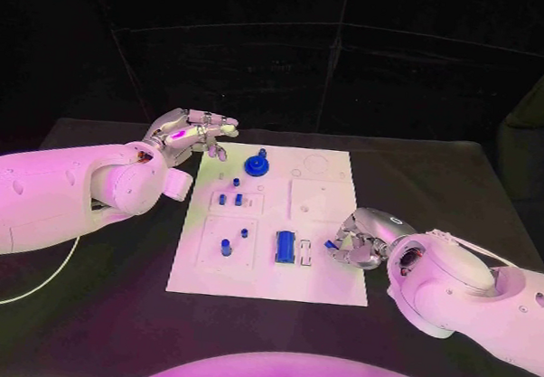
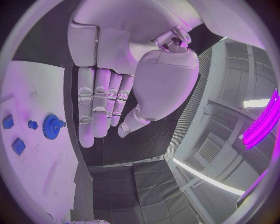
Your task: Assemble the parts on the task board
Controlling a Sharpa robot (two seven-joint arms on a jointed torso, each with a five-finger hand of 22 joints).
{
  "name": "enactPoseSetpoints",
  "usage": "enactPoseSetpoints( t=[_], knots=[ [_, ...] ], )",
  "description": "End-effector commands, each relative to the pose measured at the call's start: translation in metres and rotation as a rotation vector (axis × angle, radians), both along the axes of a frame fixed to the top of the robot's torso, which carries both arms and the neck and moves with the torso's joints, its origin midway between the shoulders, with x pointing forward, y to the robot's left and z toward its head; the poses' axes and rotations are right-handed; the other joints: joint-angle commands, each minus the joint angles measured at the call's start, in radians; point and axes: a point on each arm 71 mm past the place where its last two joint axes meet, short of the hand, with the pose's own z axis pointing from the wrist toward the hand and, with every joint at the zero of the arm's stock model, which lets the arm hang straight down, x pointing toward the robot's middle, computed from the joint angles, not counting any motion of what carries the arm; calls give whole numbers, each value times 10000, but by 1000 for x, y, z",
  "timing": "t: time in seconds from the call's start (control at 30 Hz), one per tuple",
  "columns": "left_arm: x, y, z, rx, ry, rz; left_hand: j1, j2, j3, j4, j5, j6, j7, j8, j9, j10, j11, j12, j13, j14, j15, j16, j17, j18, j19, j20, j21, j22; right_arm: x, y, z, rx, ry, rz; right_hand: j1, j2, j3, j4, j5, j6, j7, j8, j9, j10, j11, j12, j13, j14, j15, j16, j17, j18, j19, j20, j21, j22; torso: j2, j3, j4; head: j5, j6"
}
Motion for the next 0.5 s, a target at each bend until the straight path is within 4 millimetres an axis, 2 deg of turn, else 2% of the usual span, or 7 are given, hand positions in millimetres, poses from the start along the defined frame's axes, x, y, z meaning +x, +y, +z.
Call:
enactPoseSetpoints(
  t=[0.03,0.3,0.4,0.5],
  knots=[
    [0,-1,1,-92,-23,-110,75,-9,-44,-36,27,-44,-9,37,13,-43,-4,59,9,-59,23,38,-14,136,-5,77,-53,-14,-1,1,2,916,154,-619,-63,-93,85,22,-22,84,1,13,-13,95,0,55,14,731,-36,68,1140,-32,168,-31,42,859,8,-1,-1,16,-17],
    [0,-2,1,-97,-15,-130,94,-4,-39,-51,27,-54,-9,48,12,-54,-4,72,8,-63,22,41,-19,136,-5,76,-54,-15,-1,7,-1,1216,515,-755,-157,-158,284,75,-45,235,-63,80,25,221,-48,250,142,759,-65,136,1265,-51,219,-46,106,949,5,-1,-12,40,-39],
    [0,-2,1,-104,0,-157,123,11,-24,-70,30,-63,-8,65,13,-66,-4,88,6,-68,20,44,-26,138,-5,74,-55,-15,1,10,-4,1171,793,-723,-387,-231,392,205,-38,342,-106,92,37,327,-84,354,213,769,-96,165,1319,-58,242,-74,129,981,6,-15,5,27,-43],
    [0,-3,1,-109,6,-171,134,18,-17,-78,31,-66,-8,70,13,-70,-5,94,5,-70,19,46,-28,138,-5,73,-55,-15,2,14,-7,1155,1004,-703,-595,-269,497,317,-41,478,-162,107,53,434,-134,488,309,787,-135,211,1403,-78,291,-108,190,1067,4,-23,-7,43,-56]
  ],
)
